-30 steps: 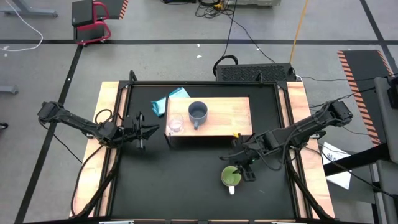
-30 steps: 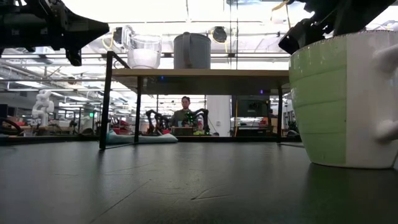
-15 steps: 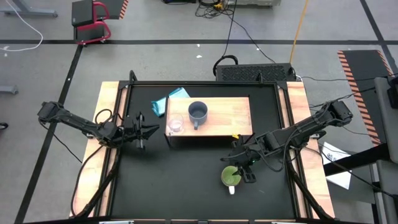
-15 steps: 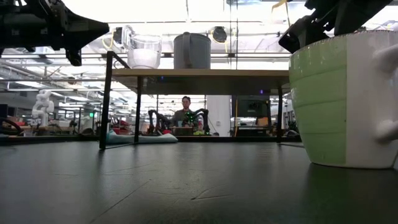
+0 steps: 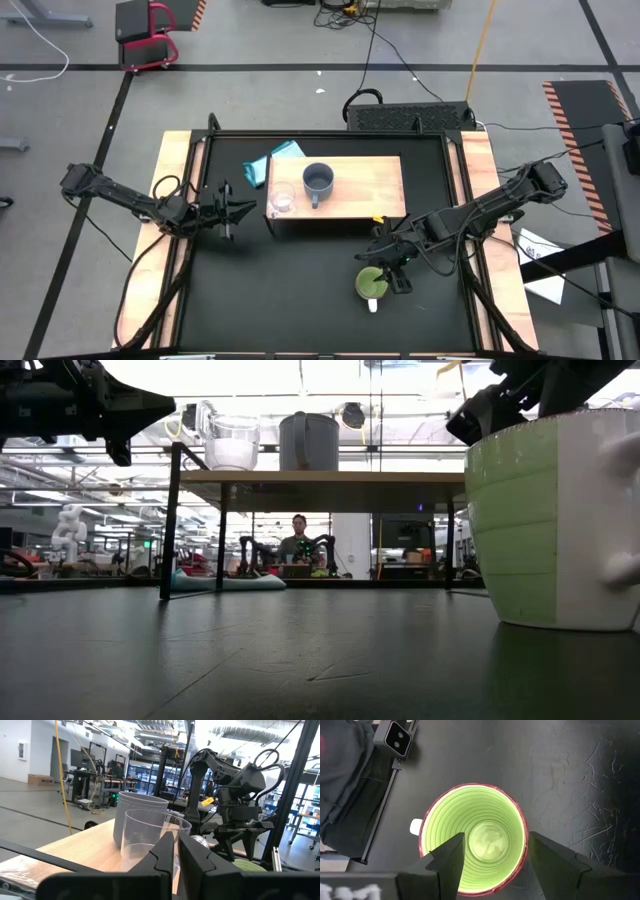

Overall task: Stack small to large cups/mugs on shelf
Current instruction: Put the green mug on the shelf

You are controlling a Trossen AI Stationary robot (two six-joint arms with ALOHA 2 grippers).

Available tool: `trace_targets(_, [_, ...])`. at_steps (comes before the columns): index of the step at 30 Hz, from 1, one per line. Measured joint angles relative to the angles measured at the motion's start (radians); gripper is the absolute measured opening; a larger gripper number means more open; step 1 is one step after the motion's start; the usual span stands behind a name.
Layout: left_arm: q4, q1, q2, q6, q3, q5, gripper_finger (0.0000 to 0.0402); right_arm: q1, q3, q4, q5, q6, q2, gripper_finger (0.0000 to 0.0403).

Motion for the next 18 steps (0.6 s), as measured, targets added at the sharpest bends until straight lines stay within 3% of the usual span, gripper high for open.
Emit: trace_targets(18, [0.0,0.0,0.0,0.077,0.0,0.0,0.0026,0.0,-0.039,0.009,0.001,-0.049,-0.001,0.0208])
